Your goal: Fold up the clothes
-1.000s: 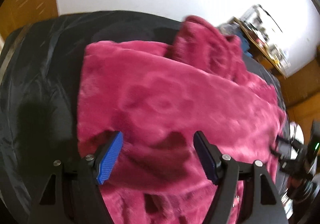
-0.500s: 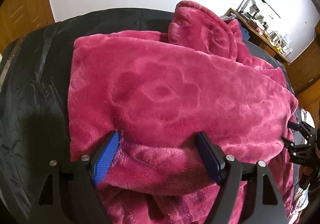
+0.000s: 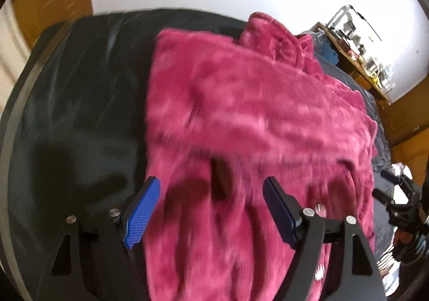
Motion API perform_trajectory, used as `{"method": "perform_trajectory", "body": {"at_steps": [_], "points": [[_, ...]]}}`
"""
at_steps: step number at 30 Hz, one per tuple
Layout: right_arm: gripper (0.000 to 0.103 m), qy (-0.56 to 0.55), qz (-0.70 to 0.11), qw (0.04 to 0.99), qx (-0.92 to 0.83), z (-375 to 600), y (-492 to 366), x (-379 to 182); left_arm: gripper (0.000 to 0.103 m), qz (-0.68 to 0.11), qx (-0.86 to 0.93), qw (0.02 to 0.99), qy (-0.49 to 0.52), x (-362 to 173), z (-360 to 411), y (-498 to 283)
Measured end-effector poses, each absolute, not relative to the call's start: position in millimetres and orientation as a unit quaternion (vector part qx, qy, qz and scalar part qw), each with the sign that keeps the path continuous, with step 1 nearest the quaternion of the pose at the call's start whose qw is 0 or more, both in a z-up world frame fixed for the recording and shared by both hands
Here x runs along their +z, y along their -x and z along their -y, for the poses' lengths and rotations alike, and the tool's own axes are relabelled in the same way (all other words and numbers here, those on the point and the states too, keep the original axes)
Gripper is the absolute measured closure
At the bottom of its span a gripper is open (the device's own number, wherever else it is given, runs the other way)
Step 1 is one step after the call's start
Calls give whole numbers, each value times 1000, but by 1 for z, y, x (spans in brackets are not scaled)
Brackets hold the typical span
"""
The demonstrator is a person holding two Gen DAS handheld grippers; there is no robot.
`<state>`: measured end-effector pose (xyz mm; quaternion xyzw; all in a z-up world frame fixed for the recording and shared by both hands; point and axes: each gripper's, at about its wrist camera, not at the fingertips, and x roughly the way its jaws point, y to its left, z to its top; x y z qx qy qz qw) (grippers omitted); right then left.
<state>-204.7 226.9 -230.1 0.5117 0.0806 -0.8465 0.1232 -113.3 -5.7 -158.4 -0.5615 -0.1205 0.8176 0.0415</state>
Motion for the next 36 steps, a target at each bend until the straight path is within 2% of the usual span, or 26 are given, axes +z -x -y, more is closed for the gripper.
{"method": "perform_trajectory", "body": {"at_steps": [11, 20, 36], "points": [[25, -531, -39, 134, -836, -256, 38, -240, 21, 172, 799, -12, 576, -167, 39, -44], [25, -542, 5, 128, -830, -280, -47, -258, 21, 227, 785, -12, 576, -184, 39, -143], [25, -554, 65, 89, -825, -317, -105, -277, 21, 242, 775, -1, 584, -224, 29, -189]]}}
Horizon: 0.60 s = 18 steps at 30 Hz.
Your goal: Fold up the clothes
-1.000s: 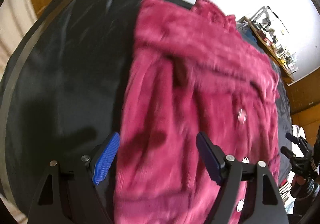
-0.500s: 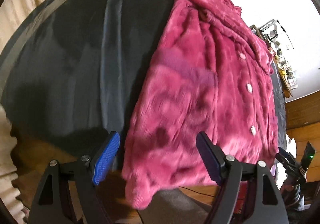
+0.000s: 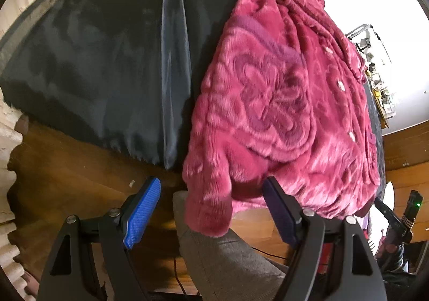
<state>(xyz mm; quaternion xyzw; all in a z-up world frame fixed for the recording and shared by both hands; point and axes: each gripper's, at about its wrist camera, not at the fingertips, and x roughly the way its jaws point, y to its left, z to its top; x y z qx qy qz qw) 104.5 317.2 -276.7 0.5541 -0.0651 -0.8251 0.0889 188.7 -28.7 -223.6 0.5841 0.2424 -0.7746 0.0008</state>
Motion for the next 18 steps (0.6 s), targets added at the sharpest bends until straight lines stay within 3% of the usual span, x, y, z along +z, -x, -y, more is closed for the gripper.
{"method": "perform_trajectory", "body": {"at_steps": [18], "points": [[24, -580, 204, 107, -781, -352, -100, -309, 21, -322, -760, -30, -564, -247, 33, -182]]}}
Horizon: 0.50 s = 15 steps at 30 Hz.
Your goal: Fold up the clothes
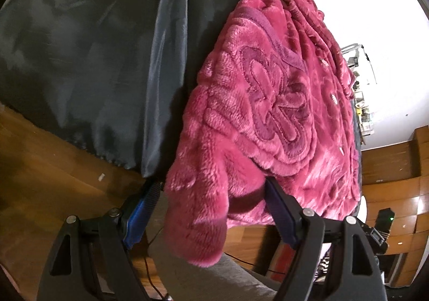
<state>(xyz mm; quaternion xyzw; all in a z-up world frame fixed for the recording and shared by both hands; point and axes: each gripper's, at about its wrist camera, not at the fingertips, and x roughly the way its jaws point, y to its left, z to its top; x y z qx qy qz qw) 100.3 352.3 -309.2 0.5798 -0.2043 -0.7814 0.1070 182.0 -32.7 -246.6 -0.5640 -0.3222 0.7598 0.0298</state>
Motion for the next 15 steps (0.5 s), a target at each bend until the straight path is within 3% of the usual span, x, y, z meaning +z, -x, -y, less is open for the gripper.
{"method": "perform_trajectory", "body": {"at_steps": [7, 11, 15], "points": [[24, -586, 231, 147, -762, -333, -96, -317, 21, 338, 754, 34, 563, -248, 35, -182], [24, -589, 247, 175, -749, -324, -91, -319, 34, 342, 748, 42, 568, -249, 28, -175], [37, -592, 221, 203, -748, -302, -87, -313, 42, 334, 735, 29, 589, -242, 20, -171]]}}
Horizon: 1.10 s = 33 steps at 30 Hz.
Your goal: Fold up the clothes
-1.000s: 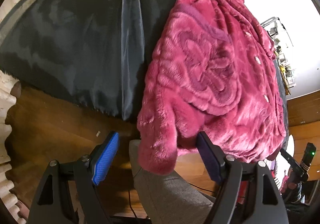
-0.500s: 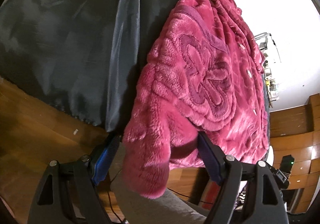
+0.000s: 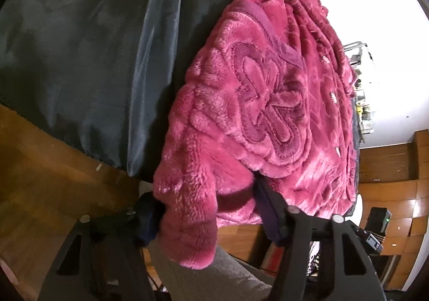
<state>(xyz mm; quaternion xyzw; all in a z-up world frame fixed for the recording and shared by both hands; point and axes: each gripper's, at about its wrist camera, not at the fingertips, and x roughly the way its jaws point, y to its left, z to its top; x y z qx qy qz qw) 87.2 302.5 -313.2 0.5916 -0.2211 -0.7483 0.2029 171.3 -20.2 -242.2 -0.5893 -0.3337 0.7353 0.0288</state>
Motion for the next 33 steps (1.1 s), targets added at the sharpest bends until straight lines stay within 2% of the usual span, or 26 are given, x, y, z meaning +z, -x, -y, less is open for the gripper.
{"method": "perform_trajectory", "body": {"at_steps": [2, 4, 8, 20, 23, 25, 26, 29, 33], "points": [[54, -579, 225, 218, -753, -298, -86, -306, 50, 330, 731, 21, 598, -238, 17, -171], [54, -566, 226, 224, -760, -296, -83, -297, 59, 323, 732, 16, 600, -231, 13, -174], [54, -572, 215, 217, -761, -293, -72, -301, 67, 308, 736, 12, 602, -216, 8, -177], [52, -584, 268, 215, -735, -313, -66, -313, 68, 305, 725, 0, 618, -213, -2, -170], [53, -581, 253, 217, -743, -314, -67, -311, 69, 301, 724, -3, 621, -214, -3, -170], [65, -578, 220, 221, -754, -308, -70, -305, 83, 303, 724, -1, 619, -213, -2, -171], [73, -577, 204, 223, -759, -305, -72, -302, 84, 311, 725, 3, 615, -210, -1, -173], [78, -564, 169, 228, -776, -298, -75, -289, 85, 311, 735, 16, 602, -194, -1, -175], [79, -534, 156, 238, -796, -296, -69, -268, 85, 302, 757, 37, 578, -163, -2, -173]]}}
